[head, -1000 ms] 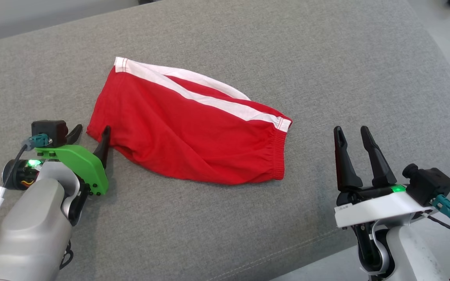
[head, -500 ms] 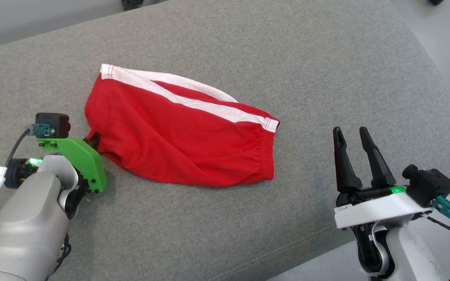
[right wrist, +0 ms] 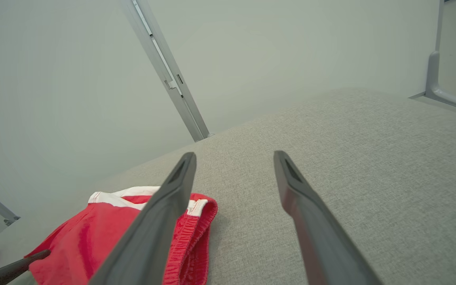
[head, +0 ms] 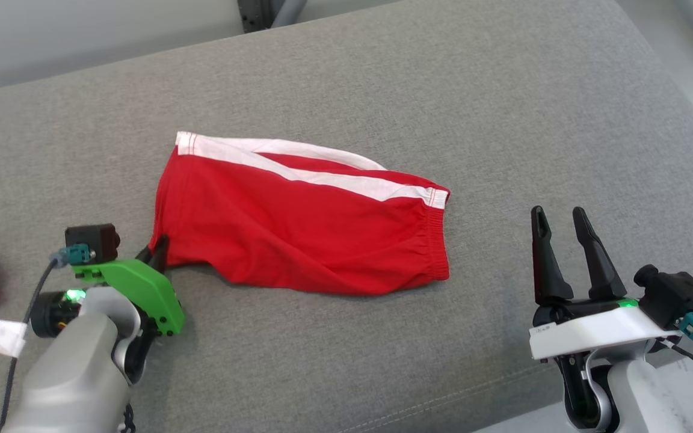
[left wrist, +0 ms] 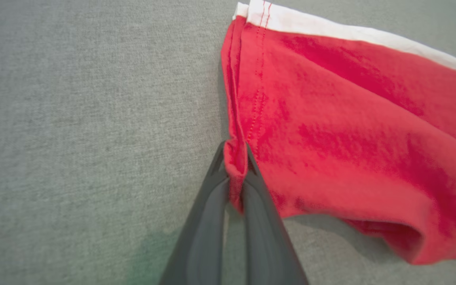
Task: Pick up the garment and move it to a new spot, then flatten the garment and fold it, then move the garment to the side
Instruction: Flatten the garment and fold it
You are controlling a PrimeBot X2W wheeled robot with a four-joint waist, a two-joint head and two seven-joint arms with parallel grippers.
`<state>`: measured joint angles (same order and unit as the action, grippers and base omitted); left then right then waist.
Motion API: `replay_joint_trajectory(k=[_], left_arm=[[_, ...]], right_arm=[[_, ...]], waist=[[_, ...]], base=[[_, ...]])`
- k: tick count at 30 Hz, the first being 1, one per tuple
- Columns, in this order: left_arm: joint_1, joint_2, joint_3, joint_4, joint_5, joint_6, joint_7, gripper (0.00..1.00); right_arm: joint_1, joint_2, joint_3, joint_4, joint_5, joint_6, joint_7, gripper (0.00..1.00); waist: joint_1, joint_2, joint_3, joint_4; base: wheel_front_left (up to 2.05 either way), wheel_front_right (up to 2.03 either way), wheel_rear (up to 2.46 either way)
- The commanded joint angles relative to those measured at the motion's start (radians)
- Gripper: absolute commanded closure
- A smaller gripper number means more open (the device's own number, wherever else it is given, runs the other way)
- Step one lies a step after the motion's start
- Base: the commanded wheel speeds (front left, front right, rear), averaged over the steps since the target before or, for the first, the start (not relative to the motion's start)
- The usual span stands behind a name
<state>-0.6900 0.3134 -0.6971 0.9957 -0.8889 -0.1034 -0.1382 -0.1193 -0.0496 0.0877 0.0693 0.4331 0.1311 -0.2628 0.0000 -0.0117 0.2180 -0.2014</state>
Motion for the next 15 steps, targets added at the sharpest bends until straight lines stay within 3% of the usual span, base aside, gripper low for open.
replay_joint_trajectory(k=[1,6,15], left_arm=[[0.039,0.000,0.004,-0.015,-0.013,0.013,-0.017,1.00],[0.141,-0.013,0.021,-0.102,-0.030,0.058,-0.068,1.00],[0.345,-0.051,0.047,-0.307,-0.062,0.194,-0.107,1.00]], right_arm=[[0.016,-0.002,-0.005,0.005,-0.009,-0.001,-0.003,0.00],[0.035,-0.002,-0.020,0.016,-0.033,-0.001,-0.003,0.00],[0.042,-0.002,-0.047,0.080,-0.072,-0.001,-0.003,0.00]], waist=[[0.0000,0.0117,-0.042,0.051],[0.0000,0.0117,-0.079,0.104],[0.0000,0.0117,-0.117,0.161]], base=[[0.00,0.00,0.00],[0.00,0.00,0.00],[0.00,0.00,0.00]])
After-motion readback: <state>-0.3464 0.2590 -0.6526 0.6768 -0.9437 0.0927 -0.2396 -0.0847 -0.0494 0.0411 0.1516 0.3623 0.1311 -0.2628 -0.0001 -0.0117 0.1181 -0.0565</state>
